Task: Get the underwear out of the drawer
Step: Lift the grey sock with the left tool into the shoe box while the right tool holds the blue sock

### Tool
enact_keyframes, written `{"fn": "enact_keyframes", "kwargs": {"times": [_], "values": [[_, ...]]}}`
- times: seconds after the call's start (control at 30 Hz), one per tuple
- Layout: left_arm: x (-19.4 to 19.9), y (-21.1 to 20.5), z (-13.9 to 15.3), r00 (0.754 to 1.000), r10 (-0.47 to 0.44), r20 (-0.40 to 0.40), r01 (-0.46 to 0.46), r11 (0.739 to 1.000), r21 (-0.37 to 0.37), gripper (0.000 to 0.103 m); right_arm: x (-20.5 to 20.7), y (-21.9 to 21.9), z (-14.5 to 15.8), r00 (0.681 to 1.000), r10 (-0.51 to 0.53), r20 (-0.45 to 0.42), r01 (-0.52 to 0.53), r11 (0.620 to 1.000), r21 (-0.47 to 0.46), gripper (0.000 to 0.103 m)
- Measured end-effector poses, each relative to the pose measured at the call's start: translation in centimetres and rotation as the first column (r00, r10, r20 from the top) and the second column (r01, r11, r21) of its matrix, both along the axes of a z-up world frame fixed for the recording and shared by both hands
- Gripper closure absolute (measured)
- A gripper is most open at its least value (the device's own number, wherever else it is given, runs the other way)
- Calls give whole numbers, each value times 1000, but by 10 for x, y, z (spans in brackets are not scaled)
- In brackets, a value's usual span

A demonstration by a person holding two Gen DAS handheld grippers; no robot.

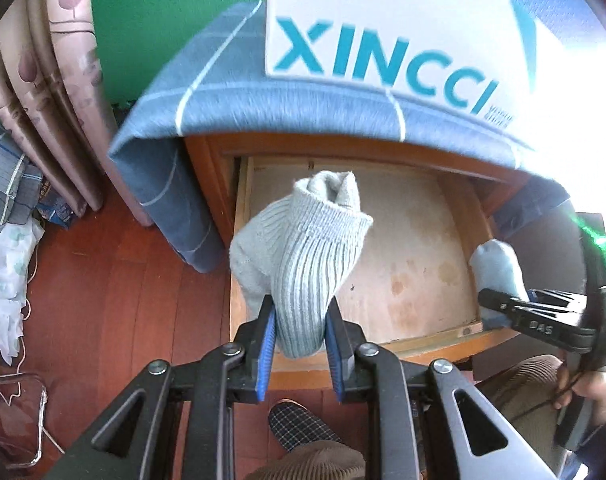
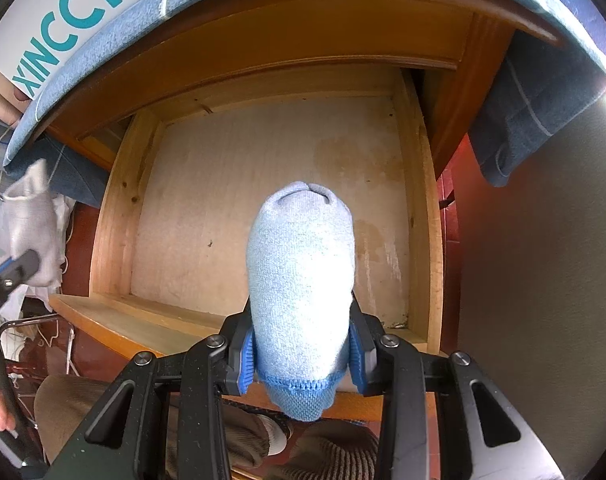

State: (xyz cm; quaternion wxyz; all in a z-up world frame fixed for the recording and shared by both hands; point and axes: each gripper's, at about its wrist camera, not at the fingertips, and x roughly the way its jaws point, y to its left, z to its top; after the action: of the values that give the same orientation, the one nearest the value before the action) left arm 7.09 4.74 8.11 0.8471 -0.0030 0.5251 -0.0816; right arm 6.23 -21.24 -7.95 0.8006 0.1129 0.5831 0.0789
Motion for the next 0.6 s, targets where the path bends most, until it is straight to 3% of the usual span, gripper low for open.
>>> {"fn": "enact_keyframes", "kwargs": {"times": [0.27,0.6], "values": [[-17,5,47,996,-3,86,5,1000,-23,80,1,1,0,1000,2,2,-2,1000,-6,69],[-16,12,156,962,-21,271,38,998,-57,80,0,0,1,1000,-3,6,3,1000,6,69]]}}
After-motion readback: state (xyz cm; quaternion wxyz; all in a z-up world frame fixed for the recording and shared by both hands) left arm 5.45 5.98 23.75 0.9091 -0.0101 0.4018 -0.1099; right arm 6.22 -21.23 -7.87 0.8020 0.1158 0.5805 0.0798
